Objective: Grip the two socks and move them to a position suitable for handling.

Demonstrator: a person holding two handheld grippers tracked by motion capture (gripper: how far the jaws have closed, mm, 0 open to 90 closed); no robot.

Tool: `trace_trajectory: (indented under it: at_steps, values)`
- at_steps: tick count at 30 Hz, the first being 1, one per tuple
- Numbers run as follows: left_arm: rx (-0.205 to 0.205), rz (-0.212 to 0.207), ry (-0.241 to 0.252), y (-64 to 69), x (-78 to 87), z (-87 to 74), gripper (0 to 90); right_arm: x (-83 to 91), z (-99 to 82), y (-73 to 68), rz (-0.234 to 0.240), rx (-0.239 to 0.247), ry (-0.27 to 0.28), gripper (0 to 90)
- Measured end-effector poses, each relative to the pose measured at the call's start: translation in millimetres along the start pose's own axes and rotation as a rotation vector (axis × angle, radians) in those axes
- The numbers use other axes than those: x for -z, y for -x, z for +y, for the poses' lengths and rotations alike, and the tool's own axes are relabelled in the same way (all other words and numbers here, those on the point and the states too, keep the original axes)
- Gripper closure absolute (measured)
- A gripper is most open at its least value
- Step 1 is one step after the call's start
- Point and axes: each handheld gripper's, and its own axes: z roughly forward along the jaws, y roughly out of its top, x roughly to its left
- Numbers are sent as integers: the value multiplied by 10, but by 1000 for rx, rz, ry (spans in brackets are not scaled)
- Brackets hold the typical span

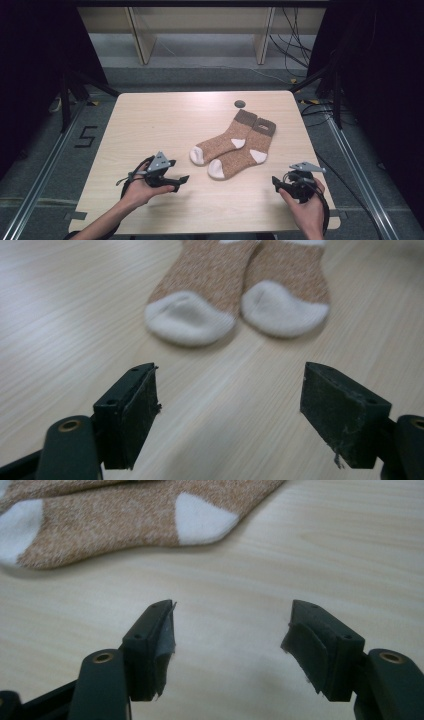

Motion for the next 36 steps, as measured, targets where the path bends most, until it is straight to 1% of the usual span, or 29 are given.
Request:
trace_trajectory:
  at_steps: [1, 2, 3, 4, 5, 6, 7, 8, 9, 10, 11, 12, 13, 14, 15, 16, 17, 18, 20, 22, 24, 27, 28, 29, 30, 31, 34, 35, 36]
  values:
    - [-13, -22, 4, 35, -59, 53, 235, -28, 53, 1, 2, -34, -15, 363]
    - [-30, -51, 0, 62, -123, 107, 244, -82, 115, 68, 10, 12, -3, 372]
    - [-45, -73, -1, 90, -193, 154, 252, -125, 177, 80, -1, -14, -12, 383]
    - [-60, -82, 5, 129, -276, 187, 259, -178, 251, 130, -9, 5, -16, 398]
    - [-96, -87, -4, 158, -352, 226, 268, -228, 323, 148, -3, -25, -37, 422]
    - [-122, -92, -8, 191, -438, 261, 281, -289, 401, 194, 3, -19, -35, 452]
    - [-137, -105, -13, 219, -525, 293, 288, -351, 474, 192, 7, -63, -41, 469]
    - [-146, -120, -25, 242, -607, 327, 292, -425, 549, 240, 11, -34, -33, 481]
    - [-141, -135, -32, 273, -693, 355, 294, -484, 615, 247, 9, -41, -40, 485]
    - [-139, -147, -46, 300, -773, 379, 293, -548, 677, 261, -5, -26, -44, 486]
    - [-145, -141, -59, 326, -847, 401, 292, -614, 735, 257, 5, -45, -59, 485]
    - [-145, -141, -59, 326, -847, 401, 292, -614, 735, 257, 5, -45, -59, 485]
    - [-186, -136, -78, 362, -980, 432, 292, -769, 822, 250, -4, -36, -84, 477]
    - [-191, -132, -88, 374, -1038, 443, 292, -810, 852, 242, -5, -39, -96, 473]
    - [-191, -132, -88, 374, -1038, 443, 292, -861, 877, 217, -3, -60, -111, 464]
    - [-200, -115, -101, 378, -1122, 462, 301, -932, 898, 223, 10, -50, -112, 452]
    - [-204, -111, -111, 381, -1150, 471, 318, -980, 910, 200, 8, -62, -140, 447]
    - [-215, -107, -126, 380, -1169, 478, 341, -1025, 924, 205, 6, -45, -143, 448]
    - [-214, -107, -139, 385, -1203, 477, 378, -1087, 925, 155, 11, -83, -170, 455]
    - [-203, -113, -142, 377, -1215, 481, 418, -1131, 922, 161, 0, -57, -161, 485]
    - [-212, -120, -152, 381, -1208, 489, 485, -1136, 922, 126, 6, -83, -168, 546]
    - [-211, -135, -163, 383, -1209, 500, 628, -1137, 928, 99, -2, -32, -170, 671]
    - [-204, -139, -163, 375, -1212, 508, 698, -1129, 936, 78, 5, -41, -188, 722]
    - [-195, -134, -166, 366, -1216, 516, 764, -1127, 937, 67, 2, -46, -181, 781]
    - [-181, -137, -168, 355, -1219, 521, 799, -1120, 941, 61, 0, -49, -179, 817]
    - [-175, -138, -178, 341, -1212, 529, 813, -1109, 948, 72, 3, -40, -182, 830]
    - [-172, -145, -190, 319, -1170, 545, 824, -1088, 952, 63, 12, -55, -188, 840]
    - [-168, -148, -187, 310, -1147, 549, 827, -1054, 934, -1, 19, -110, -184, 843]
    - [-166, -153, -183, 288, -1068, 561, 828, -987, 933, 2, 18, -44, -180, 843]
